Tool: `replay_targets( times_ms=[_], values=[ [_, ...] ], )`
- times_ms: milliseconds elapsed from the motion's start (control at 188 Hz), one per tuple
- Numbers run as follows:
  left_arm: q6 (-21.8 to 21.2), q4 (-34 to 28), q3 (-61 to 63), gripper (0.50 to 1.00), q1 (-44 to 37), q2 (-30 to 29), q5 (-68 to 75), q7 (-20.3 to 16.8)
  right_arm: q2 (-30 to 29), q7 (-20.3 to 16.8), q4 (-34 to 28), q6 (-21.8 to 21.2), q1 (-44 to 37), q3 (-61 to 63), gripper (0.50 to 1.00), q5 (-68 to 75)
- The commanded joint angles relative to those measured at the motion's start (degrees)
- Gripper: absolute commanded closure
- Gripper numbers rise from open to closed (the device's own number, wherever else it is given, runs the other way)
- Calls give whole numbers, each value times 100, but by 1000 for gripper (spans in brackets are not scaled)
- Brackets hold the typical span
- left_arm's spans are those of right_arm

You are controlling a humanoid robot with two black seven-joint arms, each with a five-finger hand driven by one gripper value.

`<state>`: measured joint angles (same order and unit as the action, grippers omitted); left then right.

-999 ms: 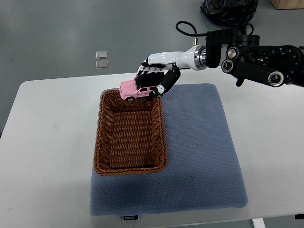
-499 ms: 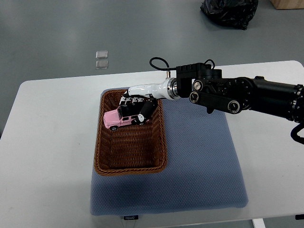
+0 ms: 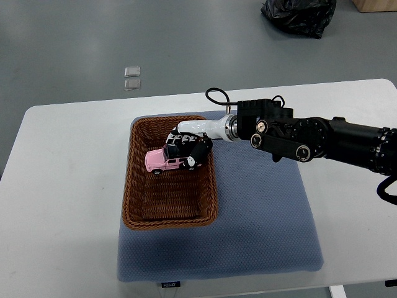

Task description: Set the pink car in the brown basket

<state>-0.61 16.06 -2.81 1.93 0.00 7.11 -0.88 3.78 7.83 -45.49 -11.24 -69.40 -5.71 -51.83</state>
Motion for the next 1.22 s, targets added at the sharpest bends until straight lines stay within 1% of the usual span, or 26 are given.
replay_targets(
  times_ms=[0,5,11,16,21,27,32,90,96,101,117,127,154,207,324,409,483,595,675,749,813,919,1110,1216],
  values=[
    [-1,2,0,500,0,0,1,0,-9,-1,5,8,49,35,761,42],
    [-1,2,0,500,0,0,1,0,-9,-1,5,8,49,35,760,42],
    [-1,2,0,500,0,0,1,0,-9,-1,5,8,49,52,742,51],
    [-1,2,0,500,0,0,1,0,-9,-1,5,8,49,52,742,51],
    [-1,2,0,500,0,0,1,0,-9,-1,5,8,58,61,726,59],
    [-1,2,0,500,0,0,1,0,-9,-1,5,8,58,61,726,59],
    [-1,-7,0,500,0,0,1,0,-1,-1,5,8,58,70,710,68],
    [-1,-7,0,500,0,0,1,0,26,-1,5,8,67,105,660,77],
    [-1,-7,0,500,0,0,1,0,26,-1,14,8,67,105,646,86],
    [-1,-7,0,500,0,0,1,0,26,-1,14,8,67,105,646,86],
    [-1,-7,0,500,9,0,1,0,43,-1,14,8,67,114,624,86],
    [-1,-7,0,500,9,0,1,0,43,-1,14,8,67,114,624,86],
    [-1,-7,0,500,9,0,1,0,61,-1,32,17,58,166,603,95],
    [-1,-7,0,500,0,0,1,0,96,-1,84,17,67,456,593,95],
    [-1,2,0,500,9,0,1,0,193,-1,181,-53,269,1406,591,218],
    [-1,2,0,500,9,0,1,0,465,-1,181,-53,603,2223,591,473],
    [-1,2,0,500,9,0,1,0,597,8,181,-45,1016,3224,591,938],
    [-1,2,0,500,9,0,1,0,553,34,181,-53,1728,4640,591,1826],
    [-1,2,0,500,9,0,1,0,509,271,225,-36,2246,5764,591,2660],
    [-1,2,0,500,9,0,1,0,439,509,339,-45,2527,6476,591,3451],
    [-1,2,0,500,9,0,1,0,377,588,410,-97,2765,6784,591,4119],
    [-1,2,0,500,9,0,1,0,369,597,436,-194,2993,6811,591,4788],
    [-1,2,0,500,9,0,1,0,272,606,489,-229,3125,6820,591,4876],
    [-1,2,0,500,9,0,1,0,272,702,550,-220,3152,6829,591,4876]
  ],
)
